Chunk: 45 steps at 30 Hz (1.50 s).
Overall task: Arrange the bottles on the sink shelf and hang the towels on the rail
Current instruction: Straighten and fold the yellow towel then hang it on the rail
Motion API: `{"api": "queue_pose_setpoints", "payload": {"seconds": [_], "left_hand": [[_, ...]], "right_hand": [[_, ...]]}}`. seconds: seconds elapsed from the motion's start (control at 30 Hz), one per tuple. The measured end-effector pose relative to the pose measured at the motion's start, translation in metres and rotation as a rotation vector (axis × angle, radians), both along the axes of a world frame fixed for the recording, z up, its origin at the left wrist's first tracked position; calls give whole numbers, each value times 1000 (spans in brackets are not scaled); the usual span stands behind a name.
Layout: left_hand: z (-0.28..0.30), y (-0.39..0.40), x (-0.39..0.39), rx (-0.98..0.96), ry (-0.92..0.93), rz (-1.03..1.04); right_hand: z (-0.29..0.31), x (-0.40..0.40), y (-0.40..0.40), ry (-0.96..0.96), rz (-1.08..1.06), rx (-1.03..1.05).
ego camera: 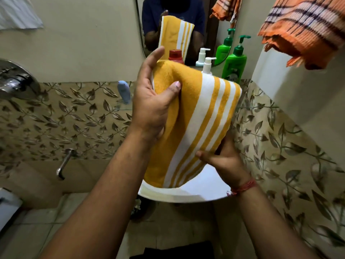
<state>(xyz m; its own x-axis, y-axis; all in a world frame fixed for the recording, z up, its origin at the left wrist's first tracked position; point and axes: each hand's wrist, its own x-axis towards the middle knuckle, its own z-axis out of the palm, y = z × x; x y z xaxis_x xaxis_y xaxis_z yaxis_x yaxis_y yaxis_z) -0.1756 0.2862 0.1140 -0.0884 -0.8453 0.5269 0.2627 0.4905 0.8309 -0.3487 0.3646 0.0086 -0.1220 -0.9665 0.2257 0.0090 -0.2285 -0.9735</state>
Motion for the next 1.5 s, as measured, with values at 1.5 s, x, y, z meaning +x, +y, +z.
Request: {"api": "queue_pose_setpoints", "payload": {"seconds": [1.5], "left_hand": [[44, -18, 7, -144, 6, 78]], "right_hand": [[18, 78, -11, 1307, 910, 348]]}}
